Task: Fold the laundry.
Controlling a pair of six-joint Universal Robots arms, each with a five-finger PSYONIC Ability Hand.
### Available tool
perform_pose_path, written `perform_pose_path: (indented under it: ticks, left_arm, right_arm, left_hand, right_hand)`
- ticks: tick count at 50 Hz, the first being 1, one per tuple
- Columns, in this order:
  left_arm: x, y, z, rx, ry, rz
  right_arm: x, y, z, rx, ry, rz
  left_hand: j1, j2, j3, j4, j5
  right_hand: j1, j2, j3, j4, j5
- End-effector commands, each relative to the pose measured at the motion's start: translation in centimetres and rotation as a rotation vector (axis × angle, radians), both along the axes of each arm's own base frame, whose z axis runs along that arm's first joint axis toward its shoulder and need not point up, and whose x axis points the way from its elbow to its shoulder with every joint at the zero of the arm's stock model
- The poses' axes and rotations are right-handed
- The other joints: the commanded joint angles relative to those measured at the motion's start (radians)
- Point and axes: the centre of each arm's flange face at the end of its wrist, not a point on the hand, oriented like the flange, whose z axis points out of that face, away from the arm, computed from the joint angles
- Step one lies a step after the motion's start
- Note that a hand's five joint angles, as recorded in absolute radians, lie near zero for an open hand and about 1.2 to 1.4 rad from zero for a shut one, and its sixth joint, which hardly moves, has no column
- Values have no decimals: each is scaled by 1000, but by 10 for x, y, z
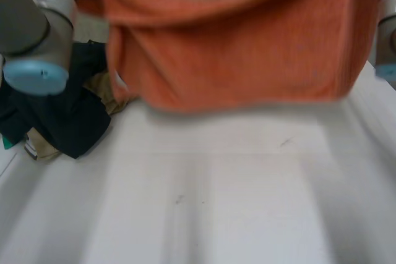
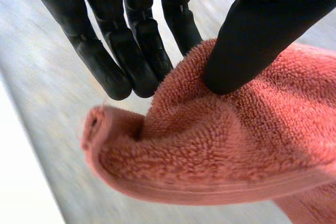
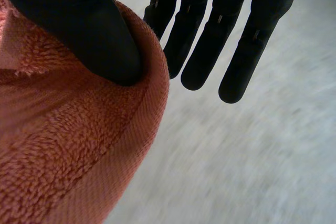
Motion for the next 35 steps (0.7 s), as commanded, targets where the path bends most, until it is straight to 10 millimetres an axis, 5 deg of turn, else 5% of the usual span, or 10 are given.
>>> perform_pose_path:
  ticks: [1, 9, 21, 25, 32, 35]
  left_arm:
    - [14, 4, 20, -51, 107, 16]
    - [29, 11, -65, 236, 30, 33]
    - [31, 66, -205, 713, -147, -23]
    - [30, 78, -230, 809, -224, -26]
    - [29, 79, -242, 839, -316, -34]
    - [25, 81, -237, 821, -320, -61]
  right_arm:
    - [-12, 1, 19, 2, -58, 61]
    - [-33, 3, -46, 374, -17, 125]
    - [-59, 60, -163, 999, 60, 263]
    - [-63, 73, -191, 1122, 175, 241]
    - [-71, 74, -205, 1161, 318, 201]
    - [-68, 76, -205, 1164, 318, 201]
  left_hand:
    - [251, 196, 205, 198, 238]
    - [251, 196, 205, 198, 238]
    - [251, 196, 205, 198, 238]
    - [251, 196, 205, 198, 238]
    - [251, 196, 205, 198, 238]
    - [251, 196, 205, 198, 238]
  right_hand:
    - [294, 219, 206, 199, 212]
    - [294, 219, 206, 199, 212]
    - [294, 219, 206, 199, 212]
    - [294, 219, 206, 199, 212]
    - [294, 219, 206, 199, 212]
    - [-28, -103, -116, -123, -110]
